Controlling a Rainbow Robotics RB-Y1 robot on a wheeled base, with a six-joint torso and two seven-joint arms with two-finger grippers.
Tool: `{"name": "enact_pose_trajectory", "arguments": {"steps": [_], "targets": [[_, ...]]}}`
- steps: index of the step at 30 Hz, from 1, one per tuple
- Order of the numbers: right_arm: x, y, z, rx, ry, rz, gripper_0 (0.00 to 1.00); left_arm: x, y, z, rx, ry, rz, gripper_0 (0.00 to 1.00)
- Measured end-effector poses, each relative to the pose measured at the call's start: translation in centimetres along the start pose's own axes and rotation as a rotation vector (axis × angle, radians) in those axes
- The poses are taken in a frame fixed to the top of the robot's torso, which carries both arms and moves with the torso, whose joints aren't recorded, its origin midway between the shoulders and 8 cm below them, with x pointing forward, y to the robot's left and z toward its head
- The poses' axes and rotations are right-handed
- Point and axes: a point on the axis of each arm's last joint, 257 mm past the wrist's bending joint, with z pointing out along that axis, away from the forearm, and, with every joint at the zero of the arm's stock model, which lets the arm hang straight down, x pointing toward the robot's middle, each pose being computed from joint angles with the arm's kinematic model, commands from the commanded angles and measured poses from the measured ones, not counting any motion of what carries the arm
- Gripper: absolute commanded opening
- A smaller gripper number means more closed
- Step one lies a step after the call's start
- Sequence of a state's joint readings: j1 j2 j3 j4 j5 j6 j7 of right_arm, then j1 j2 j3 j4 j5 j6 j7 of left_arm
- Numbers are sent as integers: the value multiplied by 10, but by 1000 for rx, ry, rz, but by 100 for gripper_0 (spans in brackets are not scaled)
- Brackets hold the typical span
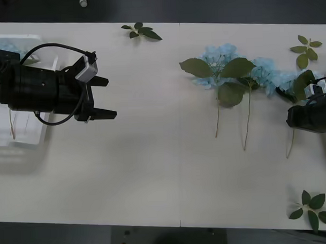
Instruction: Put the red flowers into the right box and the blue flowers into the left box
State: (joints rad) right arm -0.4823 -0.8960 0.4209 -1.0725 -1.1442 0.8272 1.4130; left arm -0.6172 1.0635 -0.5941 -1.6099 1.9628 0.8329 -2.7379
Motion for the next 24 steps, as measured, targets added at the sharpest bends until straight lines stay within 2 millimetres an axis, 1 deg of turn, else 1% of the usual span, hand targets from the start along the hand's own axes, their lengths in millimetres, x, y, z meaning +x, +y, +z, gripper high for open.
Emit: {"name": "enact_pose_trajectory", "arguments": {"steps": [4, 5, 7, 9, 13, 16, 19, 22, 24], "targets": [[1, 0, -2, 3, 15, -6, 0, 0, 0, 0, 0, 0, 0, 100], [5, 1, -5, 7, 41, -14, 0, 0, 0, 0, 0, 0, 0, 100], [9, 3, -19, 17, 105, -50, 0, 0, 0, 0, 0, 0, 0, 100], [4, 8, -42, 27, 145, -110, 0, 0, 0, 0, 0, 0, 0, 100], [-16, 20, -108, 46, 206, -243, 0, 0, 0, 0, 0, 0, 0, 100], [-29, 43, -162, 40, 229, -348, 0, 0, 0, 0, 0, 0, 0, 100], [-44, 80, -209, -25, 191, -423, 0, 0, 0, 0, 0, 0, 0, 100], [-55, 125, -245, -159, 110, -453, 0, 0, 0, 0, 0, 0, 1, 100], [-62, 153, -261, -246, 26, -468, 0, 0, 0, 0, 0, 0, 1, 100]]}}
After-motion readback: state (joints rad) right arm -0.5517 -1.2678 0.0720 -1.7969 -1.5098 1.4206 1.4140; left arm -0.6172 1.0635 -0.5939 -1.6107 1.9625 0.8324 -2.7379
